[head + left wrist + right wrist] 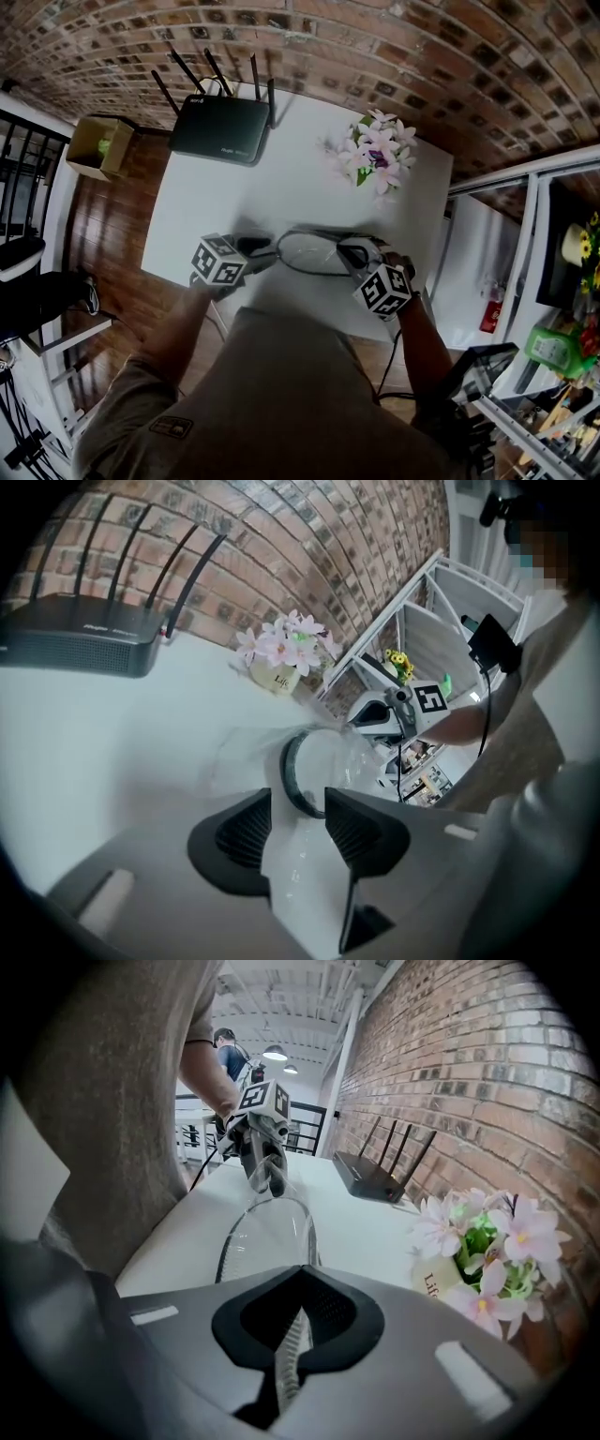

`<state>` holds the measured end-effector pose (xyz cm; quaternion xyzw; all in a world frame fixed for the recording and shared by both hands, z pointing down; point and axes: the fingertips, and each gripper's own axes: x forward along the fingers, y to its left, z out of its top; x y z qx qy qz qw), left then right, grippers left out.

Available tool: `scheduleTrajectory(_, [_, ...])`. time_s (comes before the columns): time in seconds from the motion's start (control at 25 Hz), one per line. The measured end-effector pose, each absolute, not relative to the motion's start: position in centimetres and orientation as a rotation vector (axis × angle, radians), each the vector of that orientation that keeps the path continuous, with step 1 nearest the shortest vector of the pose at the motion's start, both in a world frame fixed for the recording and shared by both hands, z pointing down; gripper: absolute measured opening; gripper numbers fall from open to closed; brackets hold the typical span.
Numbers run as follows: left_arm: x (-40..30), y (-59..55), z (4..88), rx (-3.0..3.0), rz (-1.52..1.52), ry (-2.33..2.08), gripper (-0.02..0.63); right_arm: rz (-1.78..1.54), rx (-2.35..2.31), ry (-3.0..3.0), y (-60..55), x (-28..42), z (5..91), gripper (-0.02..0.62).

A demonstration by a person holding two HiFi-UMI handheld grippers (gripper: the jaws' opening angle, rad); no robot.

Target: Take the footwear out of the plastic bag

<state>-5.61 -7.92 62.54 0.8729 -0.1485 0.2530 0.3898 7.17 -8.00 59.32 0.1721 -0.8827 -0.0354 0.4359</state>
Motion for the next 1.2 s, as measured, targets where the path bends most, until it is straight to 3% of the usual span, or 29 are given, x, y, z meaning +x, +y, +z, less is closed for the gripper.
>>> scheduleTrajectory(0.88, [-3.7, -8.1, 62.5, 2.186, 0.654, -0.317, 0.137, -0.074, 0.368, -2.26, -7.3, 5.8, 58.5, 0.015])
scheduleTrajectory(1.2, [-4.8, -7.7, 62.9, 2.142, 0.697, -0.286, 0.13, 0.026, 0.418, -2.203, -8.1, 8.6, 58.0, 0.128])
